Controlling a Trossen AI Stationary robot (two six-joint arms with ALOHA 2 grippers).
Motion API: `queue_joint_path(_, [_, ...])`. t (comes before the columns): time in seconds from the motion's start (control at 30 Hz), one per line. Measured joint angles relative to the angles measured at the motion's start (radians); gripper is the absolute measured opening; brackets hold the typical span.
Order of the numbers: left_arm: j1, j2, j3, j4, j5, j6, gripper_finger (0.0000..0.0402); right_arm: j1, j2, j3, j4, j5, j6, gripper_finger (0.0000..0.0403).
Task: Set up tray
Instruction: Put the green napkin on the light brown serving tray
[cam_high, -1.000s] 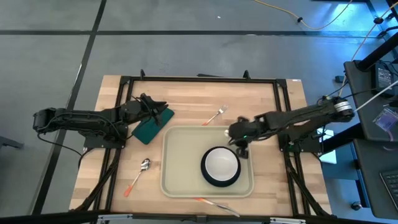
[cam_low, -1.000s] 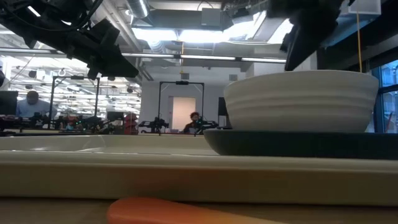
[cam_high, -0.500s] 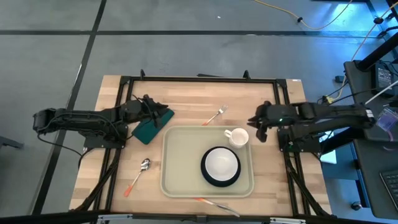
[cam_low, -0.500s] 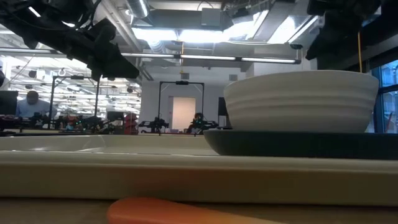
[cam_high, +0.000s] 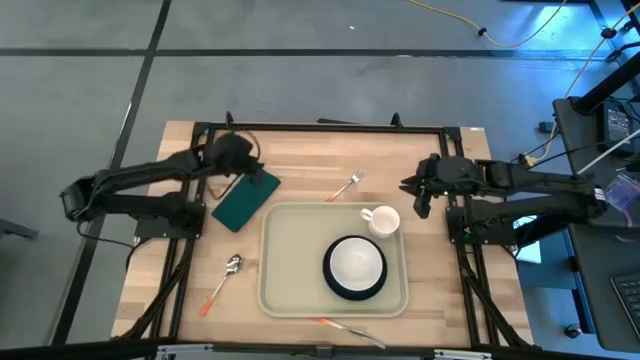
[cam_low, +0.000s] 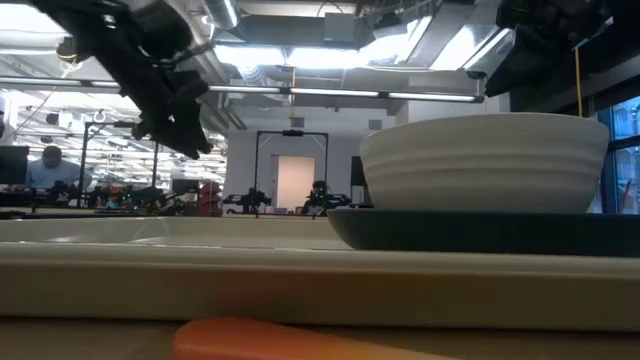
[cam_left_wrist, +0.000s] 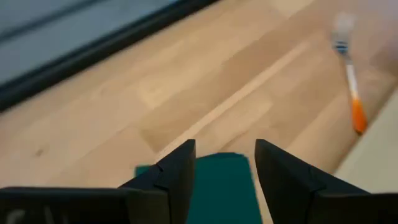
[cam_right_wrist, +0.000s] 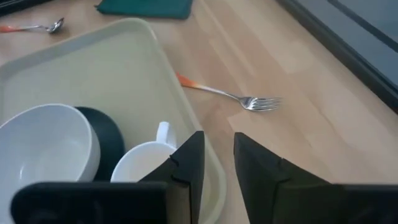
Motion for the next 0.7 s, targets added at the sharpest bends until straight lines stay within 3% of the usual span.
queue_joint_path(0.17, [0.119,0.124,0.086,-0.099,0.095,-0.014,0.0159,-0.028,0.027,0.0,0.0,-0.038,-0.034,0.009])
queue_joint_path(0.3, [0.188,0.236,0.107,-0.1,0.108,0.041,0.0159,-0.052,0.043,0.0,0.0,-0.042,-0.048,0.009])
queue_joint_path(0.43, [0.241,0.34,0.109,-0.095,0.206,0.049,0.0159,-0.081,0.043,0.0,0.0,-0.042,-0.045,0.009])
queue_joint_path(0.7, [0.27,0.495,0.11,-0.056,0.206,0.093,0.0159,-0.112,0.044,0.0,-0.001,-0.068,-0.054,0.009])
